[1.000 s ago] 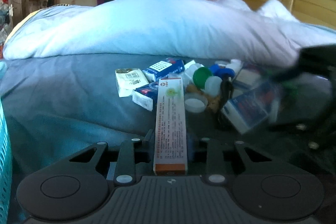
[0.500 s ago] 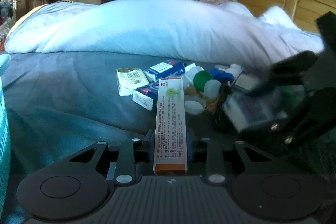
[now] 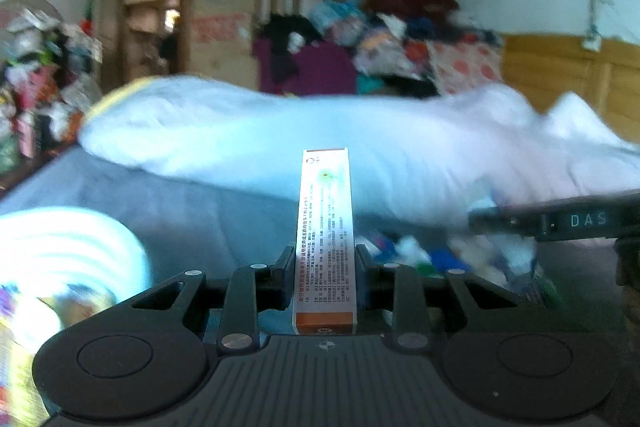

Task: Organize objects
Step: 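Carry the medicine box and tissue pack over the blue basket with both tools, then open both tools to drop the box and tissue pack into the basket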

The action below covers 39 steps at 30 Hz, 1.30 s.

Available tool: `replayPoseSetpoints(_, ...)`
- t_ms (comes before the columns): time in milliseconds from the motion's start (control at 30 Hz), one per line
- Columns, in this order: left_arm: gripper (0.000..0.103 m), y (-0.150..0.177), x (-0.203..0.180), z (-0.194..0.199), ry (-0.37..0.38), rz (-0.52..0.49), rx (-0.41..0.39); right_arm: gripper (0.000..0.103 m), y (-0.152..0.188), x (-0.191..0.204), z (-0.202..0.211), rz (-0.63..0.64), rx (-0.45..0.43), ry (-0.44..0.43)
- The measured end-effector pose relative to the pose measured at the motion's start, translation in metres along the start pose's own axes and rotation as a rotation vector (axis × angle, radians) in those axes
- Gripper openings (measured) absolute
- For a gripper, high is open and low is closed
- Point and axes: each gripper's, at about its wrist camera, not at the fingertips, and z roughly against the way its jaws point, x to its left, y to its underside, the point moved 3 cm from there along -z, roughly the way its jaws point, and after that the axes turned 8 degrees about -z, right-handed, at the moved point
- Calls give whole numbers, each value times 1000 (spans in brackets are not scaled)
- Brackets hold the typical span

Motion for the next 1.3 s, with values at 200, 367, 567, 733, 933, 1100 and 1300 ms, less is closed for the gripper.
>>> replayPoseSetpoints(200,31,-31,63,36,-169,69,-25,63,-46,90,2,52,-33,-74)
replayPoseSetpoints(367,31,-28,140,72,-333,163,-13,63,-59,194,-16,162,-2,-155)
replayPoseSetpoints(567,31,-4,215,107,-451,250,42,63,-42,310,-31,266,94,-204)
replayPoseSetpoints(733,31,14,246,111,-475,294,90,63,-22,379,-39,341,130,-202)
replayPoseSetpoints(933,31,31,252,102,-460,317,137,63,-9,397,-48,381,152,-186)
replayPoseSetpoints(1100,31,43,255,97,-447,326,154,63,-5,384,-63,384,171,-185)
replayPoseSetpoints(1300,31,48,254,91,-444,323,164,64,-8,374,-73,378,180,-191)
